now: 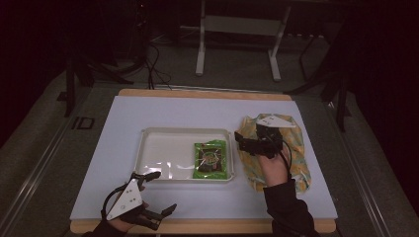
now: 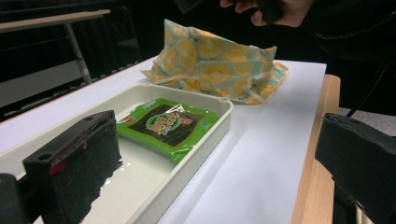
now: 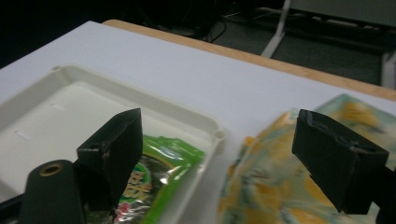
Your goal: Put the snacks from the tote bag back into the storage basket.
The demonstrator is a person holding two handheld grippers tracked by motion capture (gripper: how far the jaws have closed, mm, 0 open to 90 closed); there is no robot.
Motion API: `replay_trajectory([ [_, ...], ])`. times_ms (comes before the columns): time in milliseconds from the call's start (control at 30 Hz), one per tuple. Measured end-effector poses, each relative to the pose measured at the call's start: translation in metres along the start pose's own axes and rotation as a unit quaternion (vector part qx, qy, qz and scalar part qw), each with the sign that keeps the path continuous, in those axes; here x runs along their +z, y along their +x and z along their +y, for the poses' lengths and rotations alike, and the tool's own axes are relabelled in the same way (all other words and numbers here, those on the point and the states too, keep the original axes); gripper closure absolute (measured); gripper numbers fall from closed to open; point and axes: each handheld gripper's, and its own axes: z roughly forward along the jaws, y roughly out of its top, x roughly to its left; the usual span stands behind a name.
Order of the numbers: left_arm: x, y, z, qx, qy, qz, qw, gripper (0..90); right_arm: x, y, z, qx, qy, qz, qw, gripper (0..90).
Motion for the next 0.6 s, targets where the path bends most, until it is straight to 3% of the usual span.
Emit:
replay_trajectory([
  [600, 0.0, 0.0, 0.0, 0.0, 0.001, 0.0, 1.0, 0.4, -0.026, -0.031, -0.024, 0.006, -0.028, -0.037, 0.9989, 16.1],
])
